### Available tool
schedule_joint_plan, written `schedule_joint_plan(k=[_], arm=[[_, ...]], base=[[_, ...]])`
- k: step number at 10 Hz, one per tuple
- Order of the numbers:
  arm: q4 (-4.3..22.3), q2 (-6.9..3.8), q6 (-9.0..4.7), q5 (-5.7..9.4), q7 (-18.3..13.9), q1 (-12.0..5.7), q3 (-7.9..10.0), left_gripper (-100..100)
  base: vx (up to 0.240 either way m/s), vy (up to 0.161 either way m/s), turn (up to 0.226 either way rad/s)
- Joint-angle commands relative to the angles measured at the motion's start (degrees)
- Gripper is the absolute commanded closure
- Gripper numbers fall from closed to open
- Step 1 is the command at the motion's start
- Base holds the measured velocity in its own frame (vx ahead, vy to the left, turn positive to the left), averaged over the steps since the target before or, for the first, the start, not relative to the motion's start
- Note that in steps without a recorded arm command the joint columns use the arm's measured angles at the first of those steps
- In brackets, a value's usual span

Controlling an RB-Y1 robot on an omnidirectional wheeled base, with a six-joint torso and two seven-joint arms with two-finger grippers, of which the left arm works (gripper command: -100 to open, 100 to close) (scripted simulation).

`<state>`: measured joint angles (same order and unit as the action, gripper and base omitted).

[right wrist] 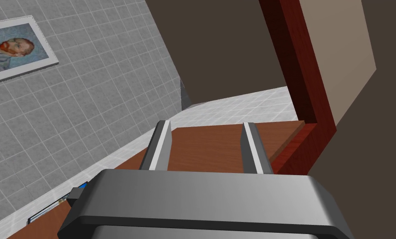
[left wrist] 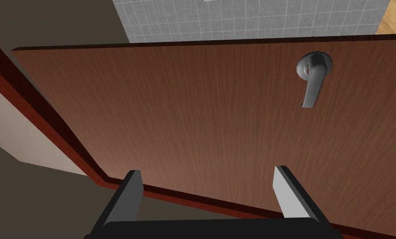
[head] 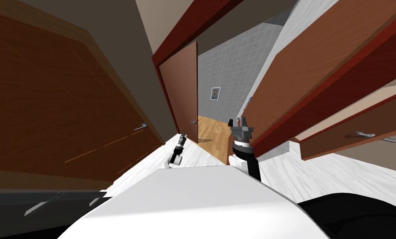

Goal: Push the door open

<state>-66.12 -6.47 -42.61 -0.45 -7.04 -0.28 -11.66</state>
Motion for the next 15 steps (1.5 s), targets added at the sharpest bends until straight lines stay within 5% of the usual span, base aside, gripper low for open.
schedule_joint_plan(k=[1,15], arm=[[1.7,-0.05,-0.17,0.04,-0.2,-0.72,-0.42,-100],[18.1,0.14,-3.27,0.39,-1.6,-7.22,-3.80,-100]], base=[[0.075,0.069,-0.077],[0.080,0.071,-0.076]])
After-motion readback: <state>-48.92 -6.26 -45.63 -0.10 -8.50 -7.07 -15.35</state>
